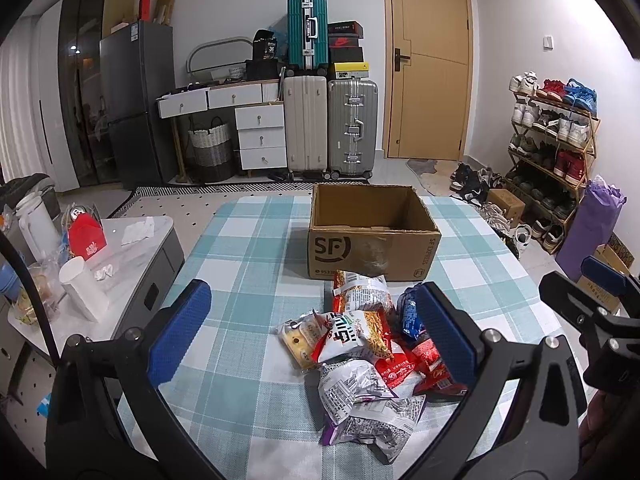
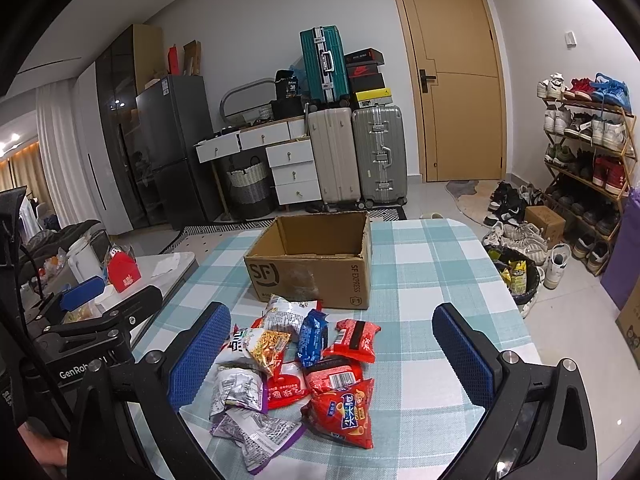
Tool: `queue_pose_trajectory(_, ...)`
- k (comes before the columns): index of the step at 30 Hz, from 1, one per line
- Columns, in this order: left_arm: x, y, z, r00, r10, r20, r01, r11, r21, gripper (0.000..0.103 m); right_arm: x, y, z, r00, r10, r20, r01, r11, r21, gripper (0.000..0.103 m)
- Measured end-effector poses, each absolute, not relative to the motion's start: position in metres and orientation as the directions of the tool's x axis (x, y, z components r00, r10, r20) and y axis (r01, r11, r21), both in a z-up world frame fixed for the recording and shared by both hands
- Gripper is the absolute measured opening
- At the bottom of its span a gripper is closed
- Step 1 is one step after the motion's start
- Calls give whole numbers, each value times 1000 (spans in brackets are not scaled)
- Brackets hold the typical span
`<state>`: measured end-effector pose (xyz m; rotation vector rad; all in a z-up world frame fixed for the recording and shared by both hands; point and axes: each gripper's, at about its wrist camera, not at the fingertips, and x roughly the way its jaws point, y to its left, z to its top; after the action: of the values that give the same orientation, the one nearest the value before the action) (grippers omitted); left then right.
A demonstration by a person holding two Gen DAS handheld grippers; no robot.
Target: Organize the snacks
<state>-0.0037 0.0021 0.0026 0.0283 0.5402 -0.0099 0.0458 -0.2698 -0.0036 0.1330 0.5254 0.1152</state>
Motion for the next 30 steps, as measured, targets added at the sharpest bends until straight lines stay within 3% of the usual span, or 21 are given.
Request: queue_pose_trajectory(30,-4,0,-1,853,-9,-522,22,1000,19,102,46,-267,-4,860,145,-489,-80,985,153,103)
